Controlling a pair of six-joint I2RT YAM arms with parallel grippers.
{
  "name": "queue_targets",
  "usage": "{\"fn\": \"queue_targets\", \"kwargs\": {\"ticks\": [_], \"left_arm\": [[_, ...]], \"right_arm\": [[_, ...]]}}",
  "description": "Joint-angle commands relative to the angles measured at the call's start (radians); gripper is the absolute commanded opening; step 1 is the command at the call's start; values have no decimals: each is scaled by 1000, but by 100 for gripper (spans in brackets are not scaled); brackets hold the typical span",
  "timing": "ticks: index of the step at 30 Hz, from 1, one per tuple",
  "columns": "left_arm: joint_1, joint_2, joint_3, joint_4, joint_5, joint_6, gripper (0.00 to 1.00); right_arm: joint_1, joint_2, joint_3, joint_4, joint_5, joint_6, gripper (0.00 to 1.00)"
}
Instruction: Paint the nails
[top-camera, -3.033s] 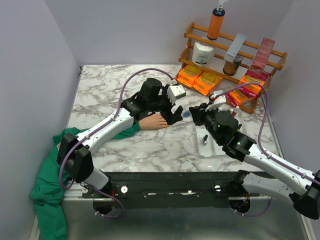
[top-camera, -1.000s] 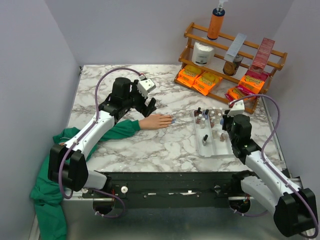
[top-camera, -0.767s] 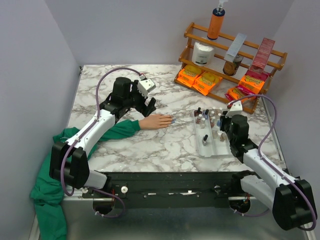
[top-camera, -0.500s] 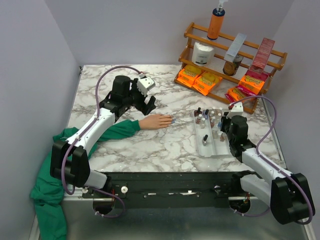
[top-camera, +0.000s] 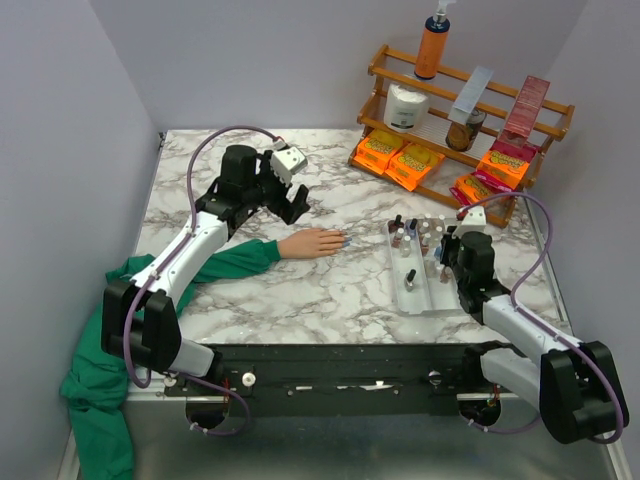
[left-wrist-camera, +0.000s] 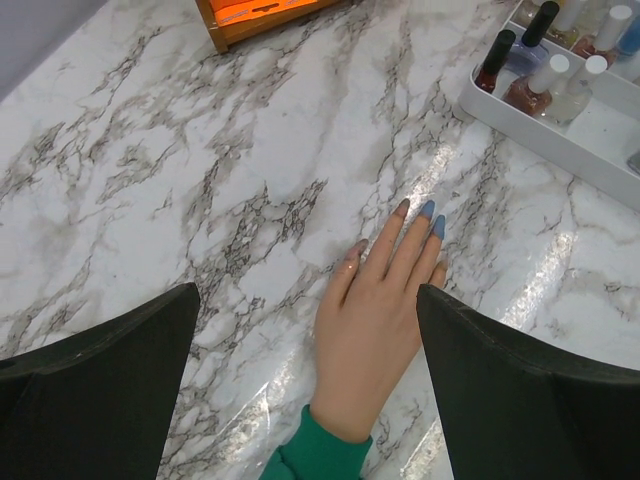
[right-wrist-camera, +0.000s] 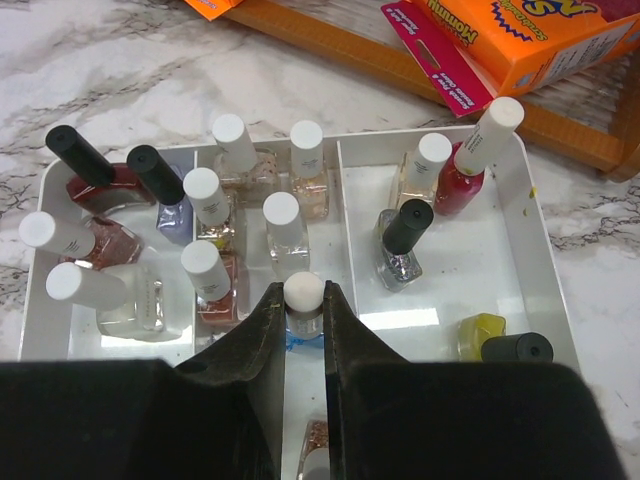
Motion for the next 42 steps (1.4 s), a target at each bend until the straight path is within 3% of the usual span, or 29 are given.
{"fn": "queue_targets", "kwargs": {"ticks": [1, 10, 13, 14, 17, 28, 31, 34, 35, 42], "left_arm": [[11, -4, 33, -1, 39, -1, 99], [18, -7, 38, -3, 43, -5, 99], [19, -4, 39, -3, 43, -3, 99], [19, -4, 39, -3, 45, -3, 99], [19, -1, 35, 2, 45, 2, 99], [22, -6, -7, 5, -16, 3, 99], [36, -30, -48, 25, -64, -9, 99], [67, -72, -111, 80, -105, -50, 99], [79, -99, -157, 104, -131, -69, 99], [221, -249, -387, 342, -214, -133, 99]], "right_arm": [[-4, 10, 19, -7, -7, -16, 2], [-4, 50, 54, -55, -27, -19, 9], [-4, 21, 35, -44, -10, 2, 22], [-4, 12, 27, -33, -8, 5, 32], [-6, -25, 18, -27, 10, 24, 50], [-6, -125, 79, -82, -60, -34, 62], [-4, -195, 68, -58, -117, -82, 69], [-4, -256, 57, -24, -163, -119, 84], [-4, -266, 54, -10, -174, -129, 97], [-6, -329, 4, 65, -190, -156, 100]]}}
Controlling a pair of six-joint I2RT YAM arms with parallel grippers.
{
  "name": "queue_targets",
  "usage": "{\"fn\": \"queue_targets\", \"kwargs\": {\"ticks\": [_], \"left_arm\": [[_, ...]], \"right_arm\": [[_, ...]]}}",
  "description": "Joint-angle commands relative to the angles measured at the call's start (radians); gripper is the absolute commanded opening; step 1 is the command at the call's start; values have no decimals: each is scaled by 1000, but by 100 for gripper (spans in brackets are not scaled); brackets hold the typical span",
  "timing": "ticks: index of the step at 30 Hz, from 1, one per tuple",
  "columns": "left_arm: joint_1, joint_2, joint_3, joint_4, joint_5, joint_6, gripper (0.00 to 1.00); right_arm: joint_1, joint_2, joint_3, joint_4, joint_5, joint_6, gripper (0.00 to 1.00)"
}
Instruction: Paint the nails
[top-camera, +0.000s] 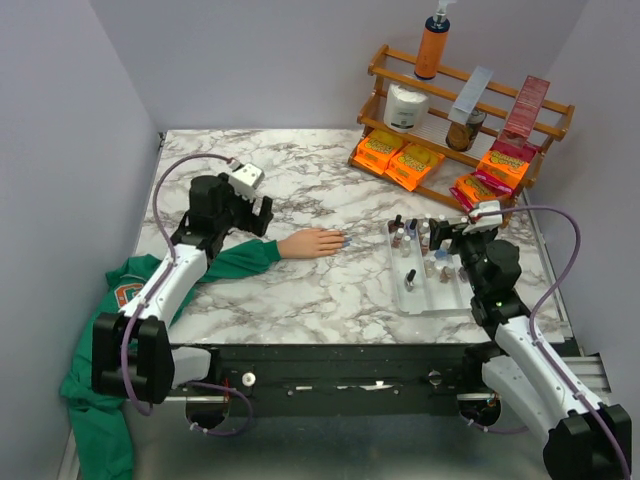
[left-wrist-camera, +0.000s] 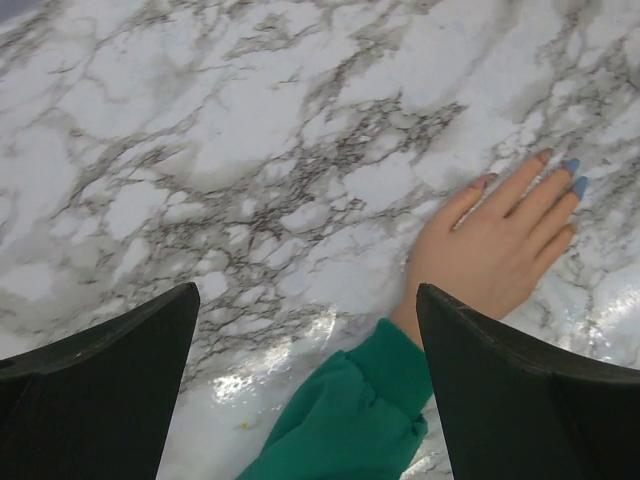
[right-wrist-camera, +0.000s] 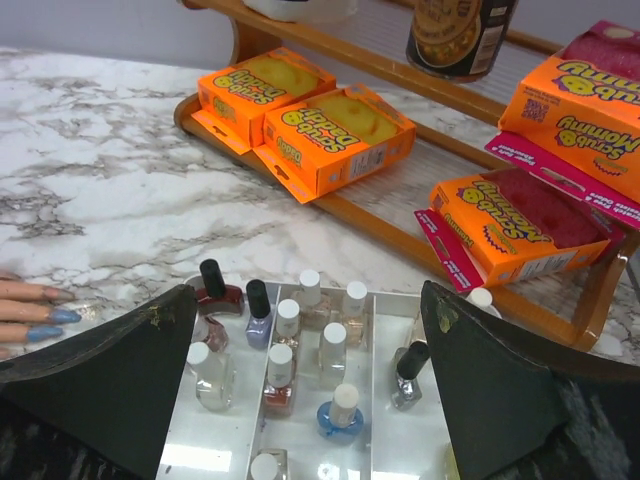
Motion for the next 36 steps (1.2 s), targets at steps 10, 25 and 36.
{"fn": "queue_targets", "kwargs": {"ticks": [10, 25, 36], "left_arm": [[162, -367, -554, 638, -244, -43, 99], [162, -410, -740, 864, -261, -172, 99], [162, -393, -751, 864, -232, -175, 99]], "right_arm": [[-4, -60, -113, 178, -45, -72, 100], [-4, -107, -294, 339, -28, -43, 99], [-6, -109, -342, 436, -12, -26, 99]]}}
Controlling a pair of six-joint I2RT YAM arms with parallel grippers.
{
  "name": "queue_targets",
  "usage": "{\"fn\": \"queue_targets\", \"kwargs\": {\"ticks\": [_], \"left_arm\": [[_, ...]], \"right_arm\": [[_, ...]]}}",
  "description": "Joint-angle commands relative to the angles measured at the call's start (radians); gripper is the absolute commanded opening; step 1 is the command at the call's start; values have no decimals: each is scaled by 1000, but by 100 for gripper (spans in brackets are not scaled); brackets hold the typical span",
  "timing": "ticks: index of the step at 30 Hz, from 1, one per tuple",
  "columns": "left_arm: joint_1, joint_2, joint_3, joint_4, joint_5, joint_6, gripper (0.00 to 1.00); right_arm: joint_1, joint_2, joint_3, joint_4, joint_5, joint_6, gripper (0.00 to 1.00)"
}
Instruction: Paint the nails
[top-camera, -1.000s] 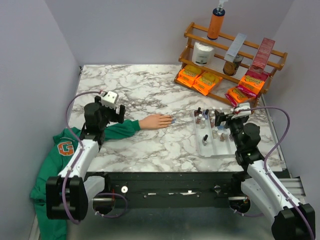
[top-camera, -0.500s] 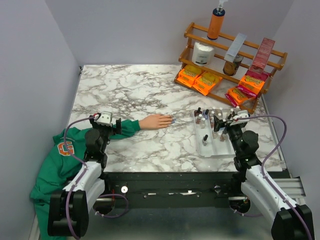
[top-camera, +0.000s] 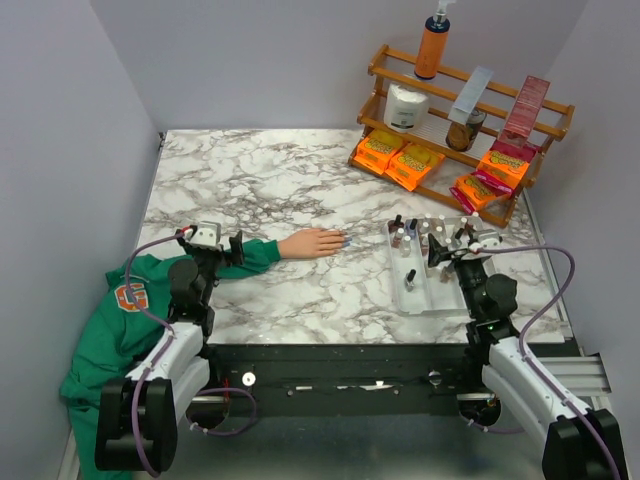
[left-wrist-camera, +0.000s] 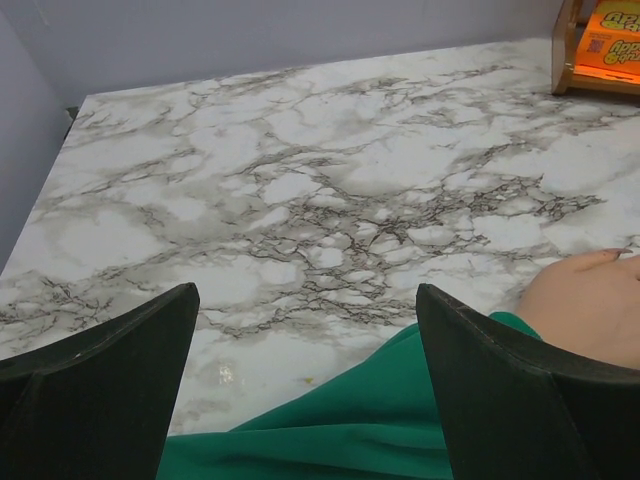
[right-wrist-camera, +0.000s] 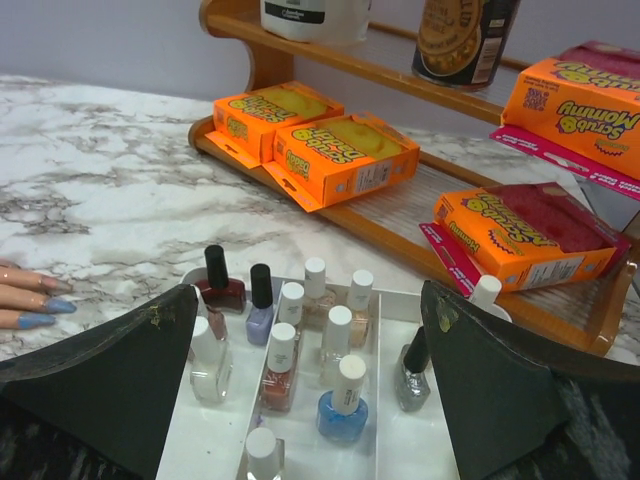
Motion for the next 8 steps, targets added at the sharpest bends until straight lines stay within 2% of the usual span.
{"fn": "queue_targets", "kwargs": {"ticks": [1, 8], "left_arm": [[7, 11, -10, 36, 9, -10, 99], [7, 14, 15, -10, 8, -10, 99]], "right_arm": [[-4, -14, -47, 64, 25, 12, 99], [-6, -8, -45, 67, 12, 13, 99]]}}
